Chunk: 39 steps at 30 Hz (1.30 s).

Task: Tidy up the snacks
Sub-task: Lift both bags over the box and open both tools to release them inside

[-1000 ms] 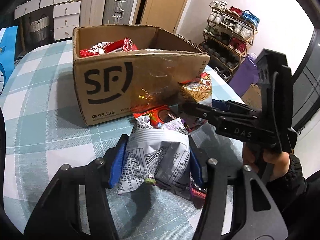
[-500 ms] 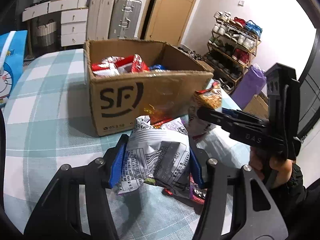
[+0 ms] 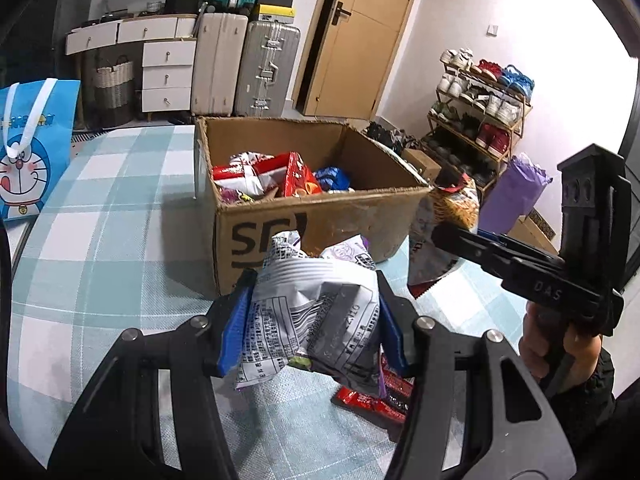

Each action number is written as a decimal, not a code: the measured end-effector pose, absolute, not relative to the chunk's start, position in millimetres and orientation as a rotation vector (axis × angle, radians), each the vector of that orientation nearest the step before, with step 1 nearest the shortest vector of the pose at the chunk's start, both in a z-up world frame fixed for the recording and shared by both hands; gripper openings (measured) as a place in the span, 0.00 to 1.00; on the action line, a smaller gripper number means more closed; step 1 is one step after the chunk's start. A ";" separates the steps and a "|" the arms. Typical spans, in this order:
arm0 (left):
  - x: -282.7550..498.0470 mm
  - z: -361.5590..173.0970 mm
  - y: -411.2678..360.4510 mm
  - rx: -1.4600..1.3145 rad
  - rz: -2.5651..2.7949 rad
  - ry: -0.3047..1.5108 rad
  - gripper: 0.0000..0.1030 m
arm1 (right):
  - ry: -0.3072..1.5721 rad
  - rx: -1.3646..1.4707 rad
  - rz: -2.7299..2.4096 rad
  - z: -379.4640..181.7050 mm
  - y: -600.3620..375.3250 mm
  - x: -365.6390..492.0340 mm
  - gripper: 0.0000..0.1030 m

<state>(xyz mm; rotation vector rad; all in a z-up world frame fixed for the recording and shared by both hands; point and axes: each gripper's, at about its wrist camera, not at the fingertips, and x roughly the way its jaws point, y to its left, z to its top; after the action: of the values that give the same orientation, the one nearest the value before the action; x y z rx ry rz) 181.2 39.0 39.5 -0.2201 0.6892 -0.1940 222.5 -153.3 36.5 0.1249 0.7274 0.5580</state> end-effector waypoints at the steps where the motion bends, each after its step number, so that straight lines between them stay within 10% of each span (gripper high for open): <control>1: 181.2 40.8 39.9 -0.225 -0.191 0.689 0.51 | 0.725 0.127 0.559 38.3 -153.6 221.4 0.42; 39: 183.3 127.2 48.8 -0.206 -0.066 0.528 0.51 | 0.576 0.107 0.591 111.8 -145.0 226.3 0.42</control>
<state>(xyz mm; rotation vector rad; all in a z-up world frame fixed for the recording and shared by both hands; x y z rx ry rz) 183.3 48.8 127.2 -0.2061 0.5284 -0.0658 226.3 -145.0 111.8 0.1066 0.5761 0.5905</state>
